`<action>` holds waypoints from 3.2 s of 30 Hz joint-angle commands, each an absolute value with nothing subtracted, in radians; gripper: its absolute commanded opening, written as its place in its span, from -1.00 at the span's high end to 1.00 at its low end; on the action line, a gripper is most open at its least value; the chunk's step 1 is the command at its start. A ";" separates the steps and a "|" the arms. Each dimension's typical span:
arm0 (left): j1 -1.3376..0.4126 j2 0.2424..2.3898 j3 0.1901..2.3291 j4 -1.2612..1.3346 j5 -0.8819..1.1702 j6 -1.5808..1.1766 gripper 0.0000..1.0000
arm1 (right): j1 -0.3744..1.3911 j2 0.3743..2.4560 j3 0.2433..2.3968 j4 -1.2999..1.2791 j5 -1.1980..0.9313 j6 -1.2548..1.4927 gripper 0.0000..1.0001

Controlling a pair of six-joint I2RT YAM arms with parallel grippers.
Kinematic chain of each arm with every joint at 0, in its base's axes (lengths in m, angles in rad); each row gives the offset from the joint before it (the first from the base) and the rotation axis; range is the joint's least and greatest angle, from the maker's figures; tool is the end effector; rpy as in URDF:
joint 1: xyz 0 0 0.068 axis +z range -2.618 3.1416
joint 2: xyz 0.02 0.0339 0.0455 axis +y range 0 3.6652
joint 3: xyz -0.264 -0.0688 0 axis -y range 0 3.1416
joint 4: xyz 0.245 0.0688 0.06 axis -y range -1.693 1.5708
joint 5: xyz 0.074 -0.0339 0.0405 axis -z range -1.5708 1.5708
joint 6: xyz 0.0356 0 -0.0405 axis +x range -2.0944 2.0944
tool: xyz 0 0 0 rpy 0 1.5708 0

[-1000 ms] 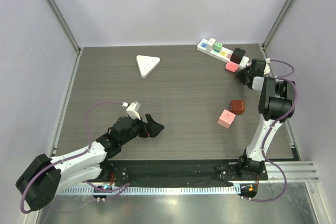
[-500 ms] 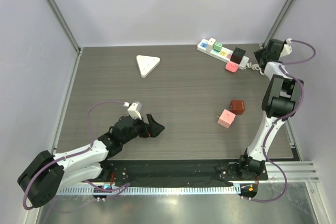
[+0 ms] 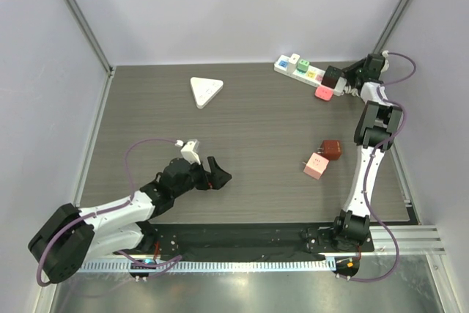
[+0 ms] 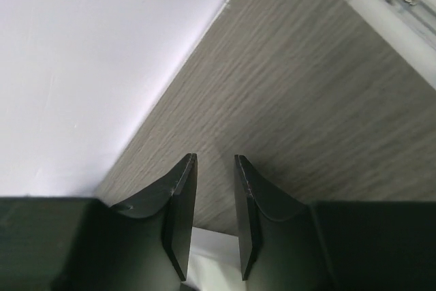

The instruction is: Pull the plug off the socket

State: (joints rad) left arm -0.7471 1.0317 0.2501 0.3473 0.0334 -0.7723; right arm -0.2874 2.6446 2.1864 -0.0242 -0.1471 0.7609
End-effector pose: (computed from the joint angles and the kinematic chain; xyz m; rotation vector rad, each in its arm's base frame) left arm 0.1460 -0.1368 0.1640 -0.0042 2.1516 -0.9722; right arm 0.5722 -0.1637 0.1341 0.9584 1.8428 0.4432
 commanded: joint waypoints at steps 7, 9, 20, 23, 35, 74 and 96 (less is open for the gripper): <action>-0.753 1.048 0.293 0.351 0.015 -0.749 -0.85 | -0.276 2.720 2.270 -0.038 -0.423 0.732 0.32; -0.753 1.049 0.293 0.351 0.014 -0.750 -0.86 | -0.272 2.724 2.269 -0.038 -0.471 0.719 0.32; -0.755 1.048 0.293 0.345 0.009 -0.753 -0.85 | -0.187 2.695 2.191 -0.020 -0.782 0.630 0.34; -0.753 1.040 0.290 0.347 0.009 -0.753 -0.85 | -0.157 2.684 2.131 -0.018 -0.824 0.640 0.34; -0.753 1.043 0.356 0.321 0.049 -0.710 -0.85 | -0.008 2.528 1.740 0.460 -0.942 0.954 0.34; -0.321 1.644 0.951 0.571 0.152 -0.564 -0.77 | 0.192 2.736 2.393 -0.247 -0.706 0.683 0.33; -0.209 1.597 0.827 0.635 0.247 -0.606 -0.79 | 0.463 2.406 1.978 -0.535 -0.551 0.368 0.34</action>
State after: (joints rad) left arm -0.2081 1.6314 0.8257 0.5678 0.2016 -0.5972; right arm 0.4267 2.5225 2.0769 -0.4263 -0.6048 0.4541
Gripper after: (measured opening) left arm 0.896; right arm 0.328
